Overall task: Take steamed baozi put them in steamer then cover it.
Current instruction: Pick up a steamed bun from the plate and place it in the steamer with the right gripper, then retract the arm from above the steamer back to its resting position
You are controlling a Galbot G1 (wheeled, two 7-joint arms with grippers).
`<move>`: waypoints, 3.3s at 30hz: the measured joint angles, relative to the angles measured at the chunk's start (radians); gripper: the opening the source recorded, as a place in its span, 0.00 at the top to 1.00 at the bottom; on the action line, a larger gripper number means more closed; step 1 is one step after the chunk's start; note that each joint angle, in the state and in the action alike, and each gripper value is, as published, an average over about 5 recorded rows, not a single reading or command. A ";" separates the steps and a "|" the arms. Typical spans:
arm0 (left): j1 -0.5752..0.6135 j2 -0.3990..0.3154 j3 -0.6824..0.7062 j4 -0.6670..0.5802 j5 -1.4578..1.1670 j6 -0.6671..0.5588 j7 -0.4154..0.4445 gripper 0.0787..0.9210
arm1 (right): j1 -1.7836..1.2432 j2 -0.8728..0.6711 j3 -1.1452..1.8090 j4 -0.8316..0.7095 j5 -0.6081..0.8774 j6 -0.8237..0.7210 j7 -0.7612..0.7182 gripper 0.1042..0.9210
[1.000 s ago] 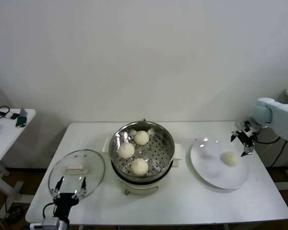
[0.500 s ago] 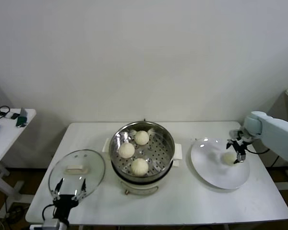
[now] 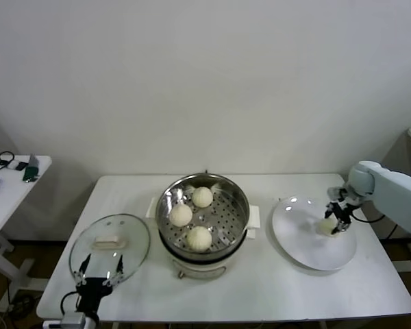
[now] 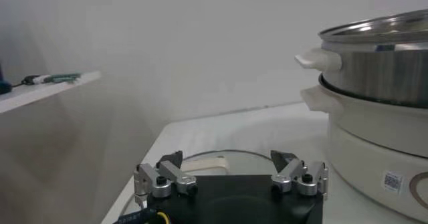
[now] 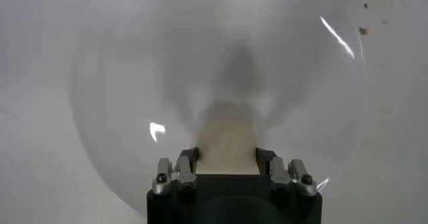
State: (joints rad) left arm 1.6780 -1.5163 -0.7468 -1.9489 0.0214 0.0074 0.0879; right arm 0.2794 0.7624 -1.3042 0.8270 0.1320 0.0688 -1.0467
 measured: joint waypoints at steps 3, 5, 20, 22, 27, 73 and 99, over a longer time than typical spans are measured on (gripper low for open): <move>-0.001 0.003 0.002 0.001 -0.001 0.001 0.000 0.12 | 0.078 0.000 -0.060 0.046 0.043 -0.013 -0.005 0.40; -0.003 0.005 0.005 0.001 -0.001 0.001 0.000 0.12 | 0.153 0.005 -0.116 0.091 0.086 -0.026 -0.009 0.40; -0.013 0.018 0.006 -0.010 -0.009 0.002 0.004 0.12 | 0.662 0.144 -0.341 0.538 0.488 -0.214 0.020 0.40; -0.013 0.019 0.003 -0.011 -0.011 0.003 0.005 0.12 | 0.671 0.167 -0.336 0.585 0.515 -0.245 0.038 0.40; -0.017 0.021 -0.005 -0.015 -0.014 0.010 0.008 0.12 | 0.652 0.223 -0.321 0.661 0.551 -0.307 0.087 0.40; -0.011 0.039 -0.017 -0.044 -0.055 0.011 -0.009 0.12 | 0.548 0.295 -0.228 0.592 0.602 -0.336 0.121 0.12; -0.085 0.113 0.035 0.005 -0.037 -0.030 -0.072 0.12 | -0.749 -0.204 1.199 0.719 0.682 -0.213 0.833 0.12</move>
State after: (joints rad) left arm 1.5929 -1.4032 -0.7115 -1.9441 -0.0156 -0.0230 0.0162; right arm -0.4692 0.5579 -0.1048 1.5460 0.8143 -0.1441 -0.2137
